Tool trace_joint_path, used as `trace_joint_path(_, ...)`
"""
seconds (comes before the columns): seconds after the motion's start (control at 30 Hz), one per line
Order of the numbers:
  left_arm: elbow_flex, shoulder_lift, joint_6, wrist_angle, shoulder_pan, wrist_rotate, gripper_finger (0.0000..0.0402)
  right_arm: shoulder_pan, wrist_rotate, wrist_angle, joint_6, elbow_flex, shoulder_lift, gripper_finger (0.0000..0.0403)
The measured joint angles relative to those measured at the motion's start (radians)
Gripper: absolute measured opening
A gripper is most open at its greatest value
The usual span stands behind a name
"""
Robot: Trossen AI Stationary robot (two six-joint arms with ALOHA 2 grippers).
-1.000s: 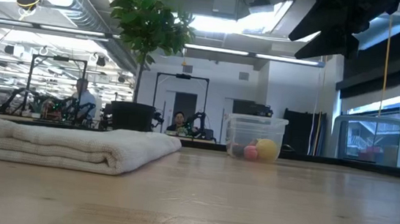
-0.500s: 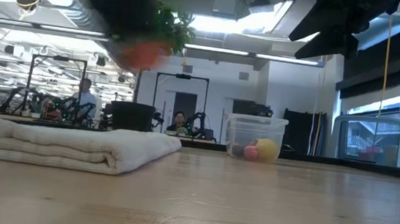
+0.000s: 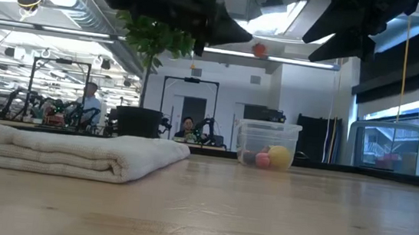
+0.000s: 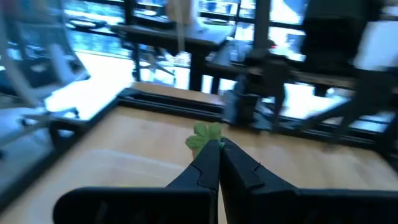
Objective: Pick and placing Produce into tupperware
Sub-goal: Put the strawberry into the transparent bin
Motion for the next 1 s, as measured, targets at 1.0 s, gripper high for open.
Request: trace_joint_path(1.0, 0.439, 0.418, 0.057, -0.530, 0.088, -0.056, 0.0000, -0.007, 0.035, 0.006, 0.027, 0.001, 0.000, 0.0249)
